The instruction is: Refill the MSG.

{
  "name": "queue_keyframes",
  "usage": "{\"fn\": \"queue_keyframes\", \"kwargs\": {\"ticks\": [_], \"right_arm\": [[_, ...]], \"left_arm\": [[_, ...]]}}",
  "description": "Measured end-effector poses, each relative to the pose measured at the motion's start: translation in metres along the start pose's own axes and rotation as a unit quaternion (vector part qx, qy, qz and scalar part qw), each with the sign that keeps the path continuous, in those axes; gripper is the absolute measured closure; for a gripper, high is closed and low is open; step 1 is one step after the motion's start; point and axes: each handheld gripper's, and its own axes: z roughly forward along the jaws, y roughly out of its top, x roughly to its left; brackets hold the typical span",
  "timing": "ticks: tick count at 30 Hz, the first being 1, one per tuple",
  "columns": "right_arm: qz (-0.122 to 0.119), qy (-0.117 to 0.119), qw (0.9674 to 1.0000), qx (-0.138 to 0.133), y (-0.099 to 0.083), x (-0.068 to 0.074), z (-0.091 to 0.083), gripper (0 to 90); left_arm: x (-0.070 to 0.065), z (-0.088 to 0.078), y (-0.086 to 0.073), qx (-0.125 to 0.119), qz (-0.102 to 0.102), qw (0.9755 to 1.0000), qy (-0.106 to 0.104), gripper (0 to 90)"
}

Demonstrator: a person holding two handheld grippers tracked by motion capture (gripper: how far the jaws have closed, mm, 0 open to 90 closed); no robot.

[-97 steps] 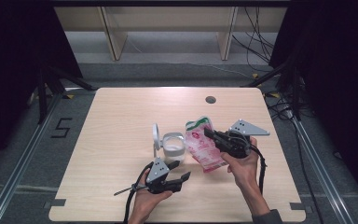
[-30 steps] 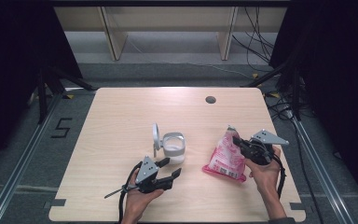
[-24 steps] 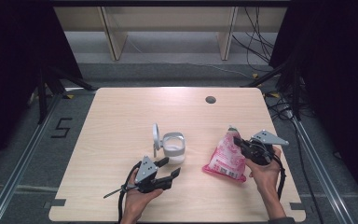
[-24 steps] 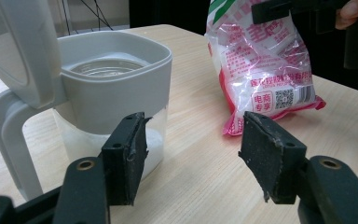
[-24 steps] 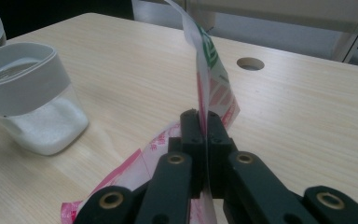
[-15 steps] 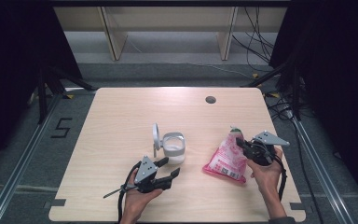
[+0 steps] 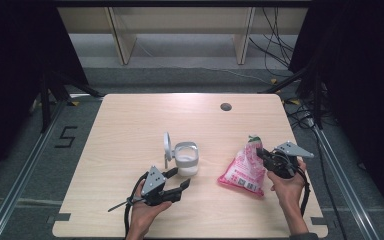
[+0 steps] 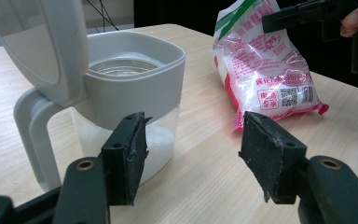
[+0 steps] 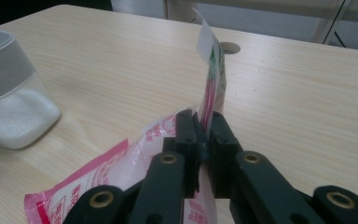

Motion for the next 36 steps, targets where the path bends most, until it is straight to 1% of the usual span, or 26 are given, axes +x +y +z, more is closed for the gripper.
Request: {"fn": "queue_keyframes", "kwargs": {"ticks": [2, 3, 4, 6, 8, 10, 11, 12, 13, 15, 16, 17, 18, 20, 21, 22, 23, 24, 25, 27, 29, 30, 33, 34, 35, 36], "right_arm": [[-0.001, -0.001, 1.0, 0.002, -0.001, -0.001, 0.0, 84.3], [-0.011, -0.001, 0.9999, -0.001, -0.001, -0.004, 0.0, 83.5], [0.006, -0.003, 1.0, 0.001, -0.002, -0.001, -0.001, 83.3], [0.002, -0.002, 1.0, -0.001, -0.002, -0.003, -0.002, 81.3], [0.007, -0.012, 0.9999, 0.004, -0.003, -0.003, -0.003, 77.0], [-0.003, -0.014, 0.9998, -0.01, -0.004, -0.007, -0.003, 70.9], [0.007, -0.014, 0.9998, -0.012, -0.004, -0.005, -0.004, 69.4], [0.012, -0.021, 0.9997, -0.001, -0.004, -0.004, -0.006, 67.5], [-0.002, -0.025, 0.9996, -0.011, -0.005, -0.008, -0.006, 65.3], [0.01, -0.028, 0.9996, -0.004, -0.006, -0.007, -0.008, 62.8], [-0.001, -0.027, 0.9996, -0.006, -0.006, -0.01, -0.009, 60.7], [0.006, -0.03, 0.9995, -0.009, -0.006, -0.009, -0.01, 59.0], [0.011, -0.023, 0.9996, -0.009, -0.006, -0.01, -0.011, 56.6], [0.034, -0.032, 0.9989, -0.012, -0.007, -0.007, -0.013, 52.5], [0.025, -0.034, 0.999, -0.012, -0.008, -0.011, -0.015, 52.4], [0.039, -0.036, 0.9986, -0.007, -0.008, -0.009, -0.016, 51.9], [0.02, -0.037, 0.999, -0.015, -0.009, -0.013, -0.016, 50.8], [0.024, -0.037, 0.9989, -0.014, -0.01, -0.013, -0.016, 50.1], [0.029, -0.033, 0.999, -0.002, -0.01, -0.013, -0.018, 50.1], [0.036, -0.041, 0.9985, -0.004, -0.013, -0.012, -0.018, 50.1], [0.029, -0.033, 0.999, -0.005, -0.014, -0.012, -0.019, 49.6], [0.048, -0.04, 0.998, -0.004, -0.015, -0.008, -0.02, 49.0], [0.039, -0.045, 0.9982, -0.009, -0.013, -0.004, -0.026, 47.4], [0.021, -0.041, 0.9988, -0.016, -0.013, -0.005, -0.026, 46.9], [0.023, -0.047, 0.9985, -0.016, -0.013, -0.002, -0.027, 46.4], [0.013, -0.049, 0.9987, -0.013, -0.013, -0.002, -0.028, 46.1]], "left_arm": [[0.001, -0.001, 0.0, 0.003, 0.001, 1.0, 0.001, 40.0], [0.001, -0.001, 0.0, 0.002, -0.001, 1.0, 0.004, 40.0], [0.002, -0.002, 0.0, 0.001, -0.002, 1.0, 0.003, 40.0], [0.002, -0.003, 0.001, 0.0, -0.003, 1.0, 0.007, 40.0], [0.003, -0.004, 0.001, 0.005, -0.001, 1.0, 0.008, 39.9], [0.004, -0.005, 0.001, 0.0, -0.003, 1.0, 0.009, 39.6], [0.005, -0.006, 0.002, 0.005, -0.001, 0.9999, 0.011, 39.3], [0.006, -0.006, 0.002, 0.005, -0.002, 1.0, 0.008, 38.9], [0.006, -0.007, 0.002, 0.005, -0.002, 1.0, 0.007, 38.9], [0.007, -0.007, 0.002, 0.001, -0.001, 1.0, 0.007, 38.9], [0.008, -0.008, 0.003, 0.004, 0.01, 0.9999, 0.008, 38.9], [0.008, -0.009, 0.003, 0.004, 0.003, 0.9999, 0.009, 39.0], [0.007, -0.009, 0.003, 0.004, -0.003, 0.9999, 0.012, 39.0], [0.009, -0.01, 0.004, 0.002, 0.001, 1.0, 0.01, 38.9], [0.009, -0.011, 0.004, 0.005, 0.007, 0.9999, 0.011, 38.9], [0.01, -0.011, 0.005, 0.003, 0.013, 0.9999, 0.01, 38.9], [0.011, -0.011, 0.005, 0.003, 0.01, 0.9999, 0.01, 38.7], [0.011, -0.011, 0.005, -0.001, -0.002, 0.9999, 0.011, 38.6], [0.01, -0.013, 0.006, 0.003, -0.003, 0.9999, 0.014, 38.4], [0.012, -0.015, 0.007, 0.0, 0.008, 0.9999, 0.013, 38.3], [0.013, -0.016, 0.008, -0.003, 0.009, 0.9999, 0.011, 38.4], [0.014, -0.018, 0.009, 0.001, 0.012, 0.9998, 0.014, 38.4], [0.017, -0.021, 0.011, -0.004, 0.004, 0.9999, 0.015, 40.1], [0.018, -0.022, 0.012, -0.003, 0.011, 0.9998, 0.016, 40.2], [0.018, -0.023, 0.012, -0.003, 0.002, 0.9998, 0.02, 40.2], [0.019, -0.024, 0.013, -0.004, 0.006, 0.9997, 0.024, 40.4]]}}
